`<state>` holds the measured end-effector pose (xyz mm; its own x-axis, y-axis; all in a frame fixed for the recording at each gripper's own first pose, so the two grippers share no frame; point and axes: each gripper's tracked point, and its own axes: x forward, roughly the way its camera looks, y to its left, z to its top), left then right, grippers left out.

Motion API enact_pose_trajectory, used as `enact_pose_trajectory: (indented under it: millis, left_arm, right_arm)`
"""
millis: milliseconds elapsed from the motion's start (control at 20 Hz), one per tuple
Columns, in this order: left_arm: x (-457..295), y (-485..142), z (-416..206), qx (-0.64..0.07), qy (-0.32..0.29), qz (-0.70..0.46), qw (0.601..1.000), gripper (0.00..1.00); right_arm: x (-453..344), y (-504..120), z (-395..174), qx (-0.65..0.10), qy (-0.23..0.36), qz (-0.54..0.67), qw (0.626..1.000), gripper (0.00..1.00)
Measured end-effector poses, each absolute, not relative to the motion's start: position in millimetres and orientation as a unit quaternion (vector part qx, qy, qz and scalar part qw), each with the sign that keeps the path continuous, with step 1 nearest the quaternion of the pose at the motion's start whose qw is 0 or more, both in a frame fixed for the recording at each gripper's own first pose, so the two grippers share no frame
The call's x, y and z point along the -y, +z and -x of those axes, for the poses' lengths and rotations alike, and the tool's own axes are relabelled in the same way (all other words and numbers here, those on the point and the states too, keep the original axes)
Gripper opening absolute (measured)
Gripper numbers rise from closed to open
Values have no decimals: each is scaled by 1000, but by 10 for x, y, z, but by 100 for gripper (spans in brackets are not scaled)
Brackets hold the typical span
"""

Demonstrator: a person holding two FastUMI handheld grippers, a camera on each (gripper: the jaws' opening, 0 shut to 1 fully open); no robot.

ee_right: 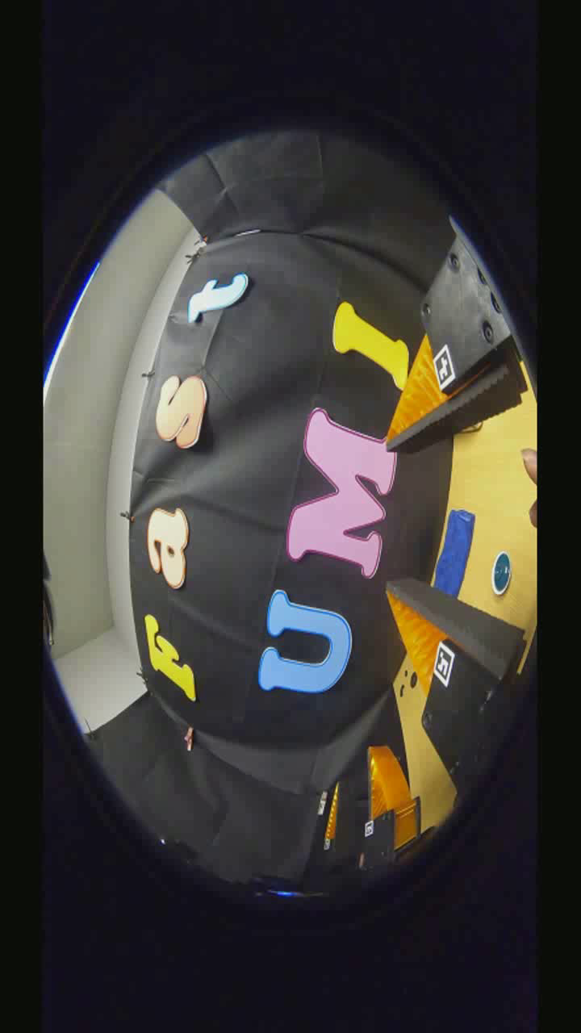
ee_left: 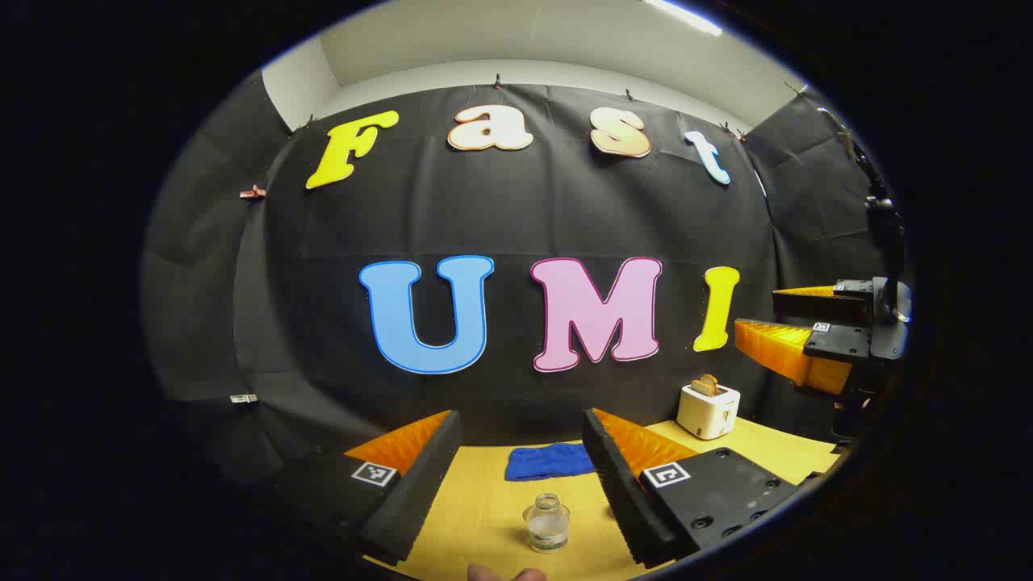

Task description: Open the teacup lid with one hand, grasp the water bottle and pour water into the teacup with the other hand; after pouring, place the water bottle on the coaster and then close the teacup lid.

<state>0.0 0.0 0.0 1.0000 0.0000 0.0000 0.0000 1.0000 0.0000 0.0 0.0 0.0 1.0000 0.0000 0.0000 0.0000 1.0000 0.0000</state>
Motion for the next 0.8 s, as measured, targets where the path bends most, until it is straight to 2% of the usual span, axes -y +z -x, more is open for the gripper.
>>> enact_pose_trajectory:
  millis: [800]
  left_arm:
    - [0,-21,28,-5,-3,-1,1000,95]
  right_arm:
    - [-5,27,22,5,3,0,1000,97]
